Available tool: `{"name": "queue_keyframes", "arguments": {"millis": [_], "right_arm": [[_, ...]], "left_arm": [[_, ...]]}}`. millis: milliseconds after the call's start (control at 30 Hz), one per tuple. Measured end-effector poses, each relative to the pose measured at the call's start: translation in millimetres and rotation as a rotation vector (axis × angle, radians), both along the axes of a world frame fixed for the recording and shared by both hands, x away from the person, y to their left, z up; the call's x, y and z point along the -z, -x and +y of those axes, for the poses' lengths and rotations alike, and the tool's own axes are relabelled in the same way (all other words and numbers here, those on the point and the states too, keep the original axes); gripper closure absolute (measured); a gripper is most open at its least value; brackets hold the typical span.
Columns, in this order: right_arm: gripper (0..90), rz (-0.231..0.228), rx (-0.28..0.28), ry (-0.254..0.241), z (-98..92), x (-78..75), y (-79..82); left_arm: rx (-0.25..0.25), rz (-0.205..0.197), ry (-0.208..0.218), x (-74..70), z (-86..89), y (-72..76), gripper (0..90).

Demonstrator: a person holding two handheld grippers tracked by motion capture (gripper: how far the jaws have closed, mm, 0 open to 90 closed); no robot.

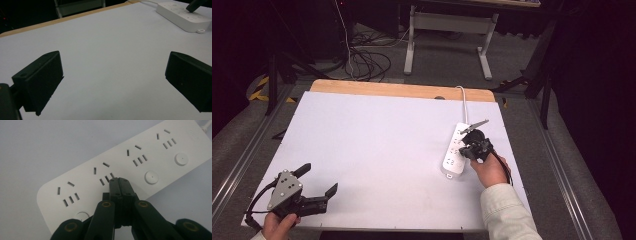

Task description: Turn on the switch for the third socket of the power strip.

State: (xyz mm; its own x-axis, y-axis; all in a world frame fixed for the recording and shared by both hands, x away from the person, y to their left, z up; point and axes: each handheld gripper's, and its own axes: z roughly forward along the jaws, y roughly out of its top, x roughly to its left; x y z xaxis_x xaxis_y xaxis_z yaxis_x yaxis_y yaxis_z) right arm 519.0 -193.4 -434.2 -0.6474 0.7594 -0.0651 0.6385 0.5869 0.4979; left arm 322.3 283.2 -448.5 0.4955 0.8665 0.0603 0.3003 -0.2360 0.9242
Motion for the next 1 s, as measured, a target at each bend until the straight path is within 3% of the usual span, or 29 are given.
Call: {"name": "queue_keyframes", "arguments": {"millis": [767,867,967,1000], "right_arm": [[90.0,-0.011,0.002,-0.014,-1.7,4.3,1.9],[90.0,-0.035,-0.01,-0.003,-0.4,1.5,3.6],[90.0,-0.092,-0.016,-0.067,-3.0,-9.8,10.1],[90.0,-0.092,-0.016,-0.067,-3.0,-9.8,10.1]], "left_arm": [[0.001,-0.001,-0.004,0.0,-0.1,0.1,1.9],[0.001,0.004,0.001,0.1,-0.4,-0.4,1.9],[0.001,0.002,-0.004,0.1,-0.2,-0.9,1.9],[0.001,0.002,-0.004,0.1,-0.2,-0.9,1.9]]}}
